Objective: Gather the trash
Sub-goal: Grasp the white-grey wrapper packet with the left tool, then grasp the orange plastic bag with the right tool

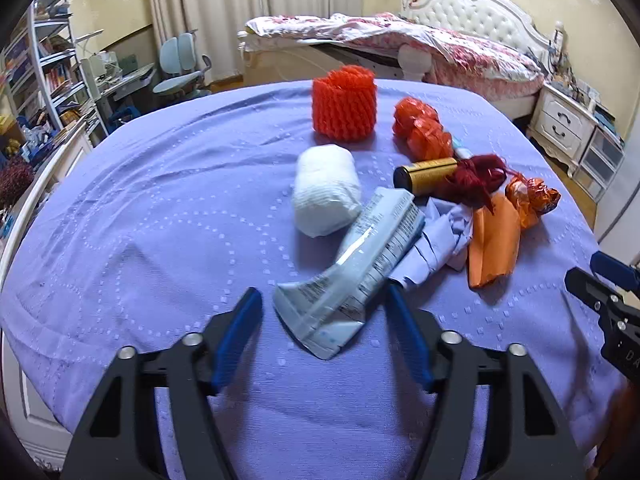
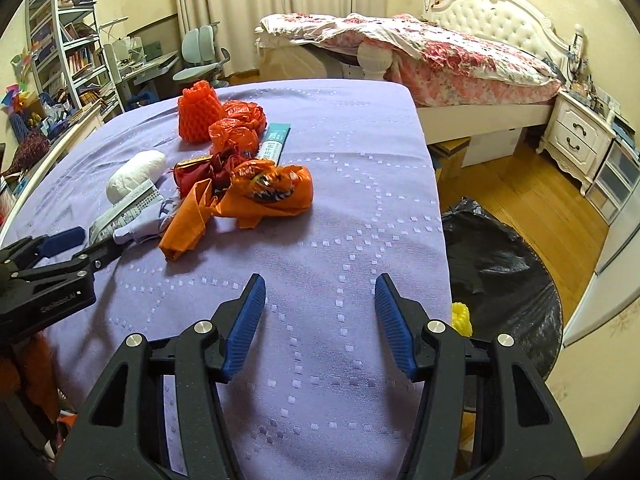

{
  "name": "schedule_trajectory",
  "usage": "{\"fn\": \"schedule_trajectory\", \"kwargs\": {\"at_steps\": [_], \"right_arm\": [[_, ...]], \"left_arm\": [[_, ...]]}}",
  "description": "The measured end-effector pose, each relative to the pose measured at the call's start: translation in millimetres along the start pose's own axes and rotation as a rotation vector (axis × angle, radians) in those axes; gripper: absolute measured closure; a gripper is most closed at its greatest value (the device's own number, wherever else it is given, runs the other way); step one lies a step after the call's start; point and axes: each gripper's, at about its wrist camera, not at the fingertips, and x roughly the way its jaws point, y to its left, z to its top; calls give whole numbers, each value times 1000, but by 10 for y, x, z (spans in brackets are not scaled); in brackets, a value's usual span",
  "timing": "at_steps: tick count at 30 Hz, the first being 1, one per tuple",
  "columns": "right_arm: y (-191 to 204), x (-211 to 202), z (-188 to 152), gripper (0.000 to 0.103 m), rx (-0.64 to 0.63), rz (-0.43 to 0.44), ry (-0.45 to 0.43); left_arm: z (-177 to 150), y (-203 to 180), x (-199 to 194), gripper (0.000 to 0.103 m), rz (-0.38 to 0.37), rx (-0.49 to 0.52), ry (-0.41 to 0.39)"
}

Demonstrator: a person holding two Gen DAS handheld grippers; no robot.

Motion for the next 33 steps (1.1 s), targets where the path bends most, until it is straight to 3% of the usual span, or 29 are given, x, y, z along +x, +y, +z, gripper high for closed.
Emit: {"fn": "schedule_trajectory", "kwargs": {"at_steps": [1, 4, 16, 31, 33], "right_arm": [[1, 6, 1, 47, 0, 0, 2], [2, 14, -1, 47, -2, -1, 3], [40, 36, 54, 47, -4, 8, -9], [193, 90, 318, 45, -2, 32, -39], [218, 110, 359, 39, -2, 34, -42]], "left_arm": [[-12, -13, -5, 50, -10, 8, 0], [-37, -31, -32, 54, -22, 21, -7], [-148, -23, -177, 55, -54, -36, -26], [-246, 259, -308, 55, 9, -104, -65], [-248, 309, -320, 55, 20, -116, -74]]}}
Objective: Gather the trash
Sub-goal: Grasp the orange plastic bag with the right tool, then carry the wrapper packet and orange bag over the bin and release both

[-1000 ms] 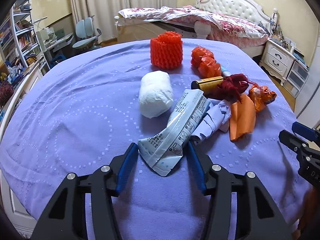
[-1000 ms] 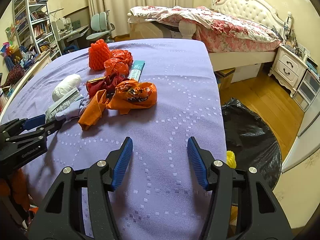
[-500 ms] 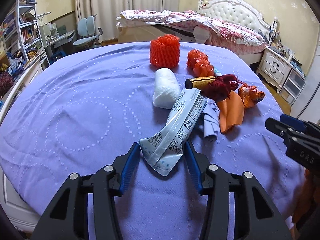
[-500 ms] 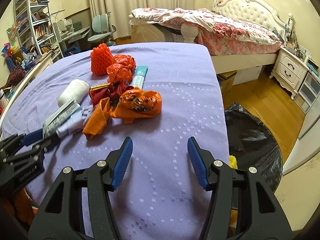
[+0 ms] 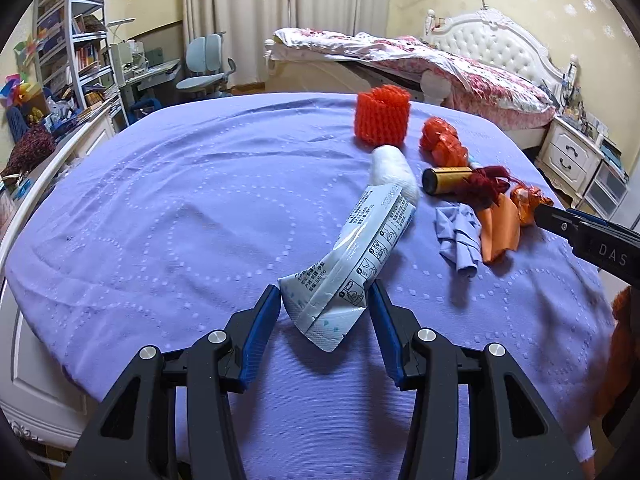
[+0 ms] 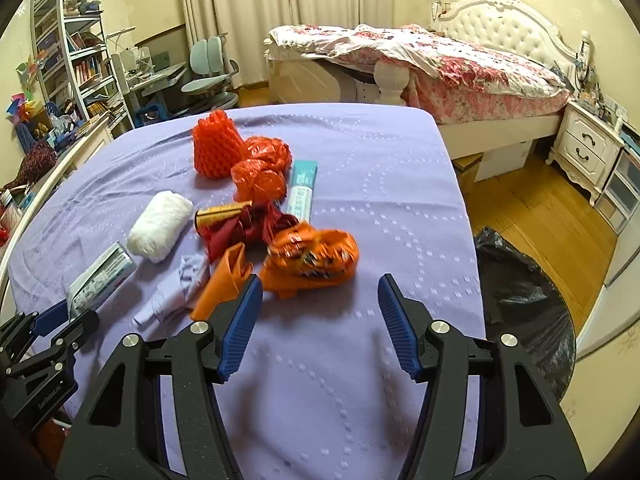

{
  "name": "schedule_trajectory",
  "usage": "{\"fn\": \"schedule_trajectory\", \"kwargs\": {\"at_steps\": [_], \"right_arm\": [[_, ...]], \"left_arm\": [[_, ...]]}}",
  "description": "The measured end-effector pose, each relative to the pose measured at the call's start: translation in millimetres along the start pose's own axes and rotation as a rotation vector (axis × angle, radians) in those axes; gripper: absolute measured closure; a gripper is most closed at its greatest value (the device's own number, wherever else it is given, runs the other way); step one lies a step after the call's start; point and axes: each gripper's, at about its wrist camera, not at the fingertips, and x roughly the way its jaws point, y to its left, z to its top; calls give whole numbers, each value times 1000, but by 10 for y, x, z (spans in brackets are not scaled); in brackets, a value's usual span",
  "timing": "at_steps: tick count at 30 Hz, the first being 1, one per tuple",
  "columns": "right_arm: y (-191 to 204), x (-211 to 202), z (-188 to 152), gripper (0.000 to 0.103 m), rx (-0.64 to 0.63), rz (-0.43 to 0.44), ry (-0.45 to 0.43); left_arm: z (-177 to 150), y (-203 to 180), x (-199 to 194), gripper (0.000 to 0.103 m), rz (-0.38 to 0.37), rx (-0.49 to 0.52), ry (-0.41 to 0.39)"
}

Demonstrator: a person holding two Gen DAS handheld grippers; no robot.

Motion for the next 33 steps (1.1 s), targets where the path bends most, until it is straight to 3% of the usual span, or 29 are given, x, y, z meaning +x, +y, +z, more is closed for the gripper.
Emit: {"fn": "schedule_trajectory", "kwargs": {"at_steps": [7, 10, 13, 33], "right_arm": [[52, 133, 61, 38, -9, -12, 9], [41, 167, 40, 54, -8, 2, 32], [40, 159, 7, 57, -14, 8, 39], [-180, -126, -215, 59, 21, -18, 11]], "left_arm": [[45, 128, 28, 55, 29, -39, -10], [36, 139, 38, 55, 27, -47, -6], [13, 119, 49, 55, 24, -47, 0], [-61, -124, -90, 55, -10, -7, -16]]}}
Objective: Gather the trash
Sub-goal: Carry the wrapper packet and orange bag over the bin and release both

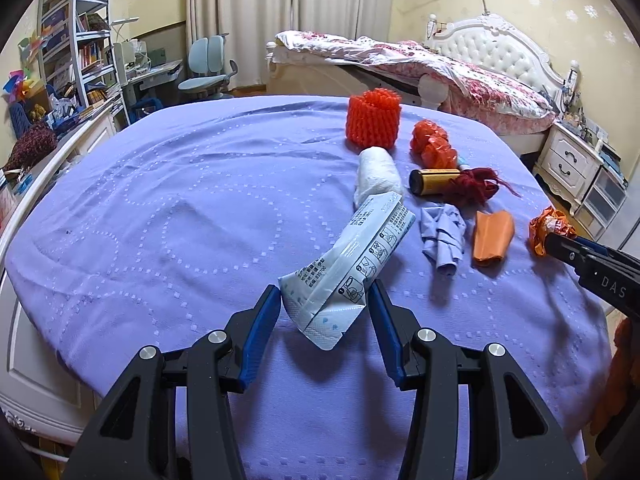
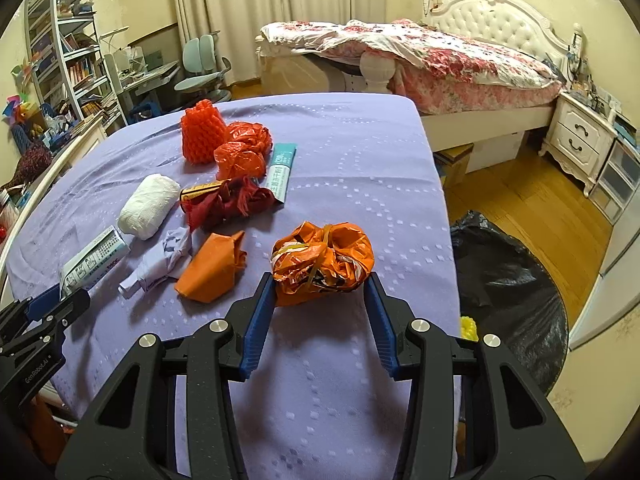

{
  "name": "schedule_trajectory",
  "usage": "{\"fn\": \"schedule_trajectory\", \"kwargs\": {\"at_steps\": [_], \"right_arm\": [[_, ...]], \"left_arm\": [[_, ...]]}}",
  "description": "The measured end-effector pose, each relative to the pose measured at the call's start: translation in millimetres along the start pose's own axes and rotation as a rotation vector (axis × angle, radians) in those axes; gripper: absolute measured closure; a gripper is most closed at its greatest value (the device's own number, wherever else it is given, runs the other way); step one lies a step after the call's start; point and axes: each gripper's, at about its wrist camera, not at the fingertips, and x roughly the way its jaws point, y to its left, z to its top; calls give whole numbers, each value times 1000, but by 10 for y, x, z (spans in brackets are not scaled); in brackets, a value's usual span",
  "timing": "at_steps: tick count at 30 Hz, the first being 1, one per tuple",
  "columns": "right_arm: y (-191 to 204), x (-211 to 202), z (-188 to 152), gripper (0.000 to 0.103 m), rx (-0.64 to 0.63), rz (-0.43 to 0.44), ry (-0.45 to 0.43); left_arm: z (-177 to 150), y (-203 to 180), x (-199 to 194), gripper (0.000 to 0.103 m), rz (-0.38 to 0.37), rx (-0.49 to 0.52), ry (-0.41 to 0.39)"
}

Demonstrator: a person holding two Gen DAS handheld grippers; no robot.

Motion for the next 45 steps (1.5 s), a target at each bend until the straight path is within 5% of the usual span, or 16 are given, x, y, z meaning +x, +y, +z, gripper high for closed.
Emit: {"fn": "schedule_trajectory", "kwargs": {"at_steps": [20, 45], "right_arm": [[-571, -359, -198, 59, 97, -72, -46], [-1647, -425, -342, 59, 253, -205, -60]], "left_arm": [[17, -676, -301, 55, -123, 79, -66], [228, -2251, 69, 55, -294, 287, -30]]}}
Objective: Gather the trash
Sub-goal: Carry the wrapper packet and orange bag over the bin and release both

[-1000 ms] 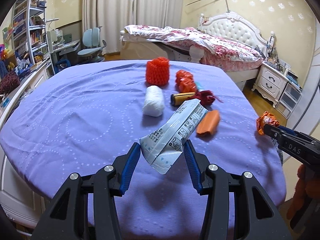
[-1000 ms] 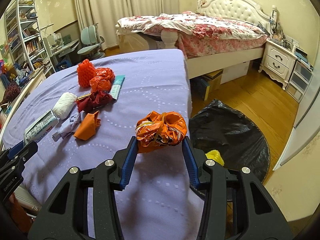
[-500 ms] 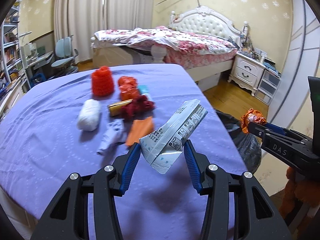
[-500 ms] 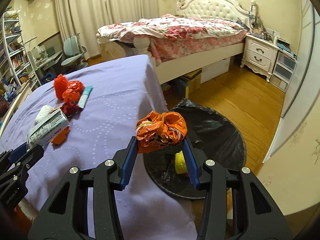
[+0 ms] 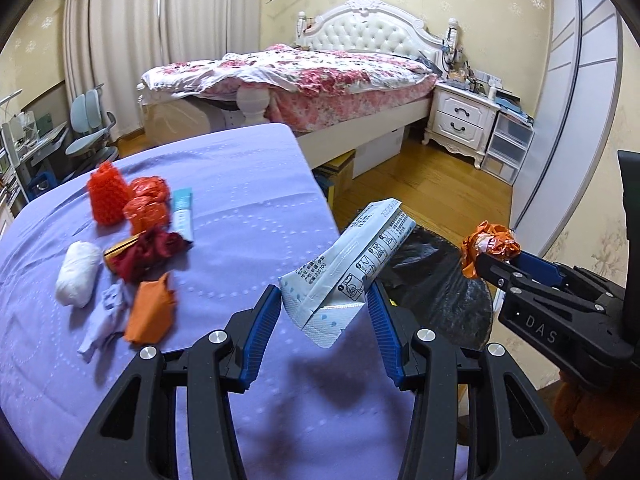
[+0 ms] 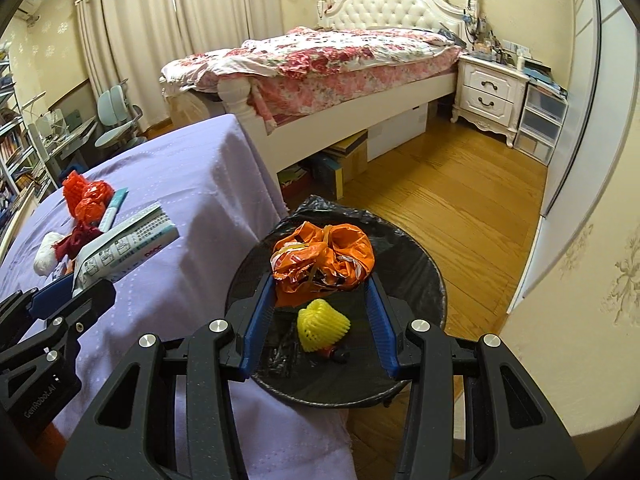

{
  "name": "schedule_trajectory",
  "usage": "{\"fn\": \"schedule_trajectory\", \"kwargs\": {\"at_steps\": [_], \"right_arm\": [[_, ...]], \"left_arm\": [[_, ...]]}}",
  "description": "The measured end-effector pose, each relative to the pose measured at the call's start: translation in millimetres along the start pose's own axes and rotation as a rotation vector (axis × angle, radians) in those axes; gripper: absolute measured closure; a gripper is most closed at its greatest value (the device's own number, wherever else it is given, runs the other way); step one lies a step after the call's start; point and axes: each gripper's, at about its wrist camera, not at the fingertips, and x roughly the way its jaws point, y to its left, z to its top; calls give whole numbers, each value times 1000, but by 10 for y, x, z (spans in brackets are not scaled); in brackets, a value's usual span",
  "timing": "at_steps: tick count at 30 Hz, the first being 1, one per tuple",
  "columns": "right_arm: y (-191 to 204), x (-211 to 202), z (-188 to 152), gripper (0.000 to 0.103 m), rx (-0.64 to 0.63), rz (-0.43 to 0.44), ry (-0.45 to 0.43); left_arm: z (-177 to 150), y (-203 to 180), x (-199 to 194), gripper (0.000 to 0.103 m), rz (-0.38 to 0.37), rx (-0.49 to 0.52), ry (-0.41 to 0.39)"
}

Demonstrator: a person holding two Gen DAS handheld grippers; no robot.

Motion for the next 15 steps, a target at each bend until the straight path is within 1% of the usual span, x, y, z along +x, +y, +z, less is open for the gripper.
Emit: {"fn": "schedule_trajectory", "kwargs": {"at_steps": [6, 15], "right_arm": [[-156, 73, 24, 59, 24, -5, 5], [-328, 175, 77, 58, 50, -12, 6]], "left_arm": [[53, -201, 163, 55, -3, 35, 15], [181, -355, 348, 55, 7, 58, 31]]}}
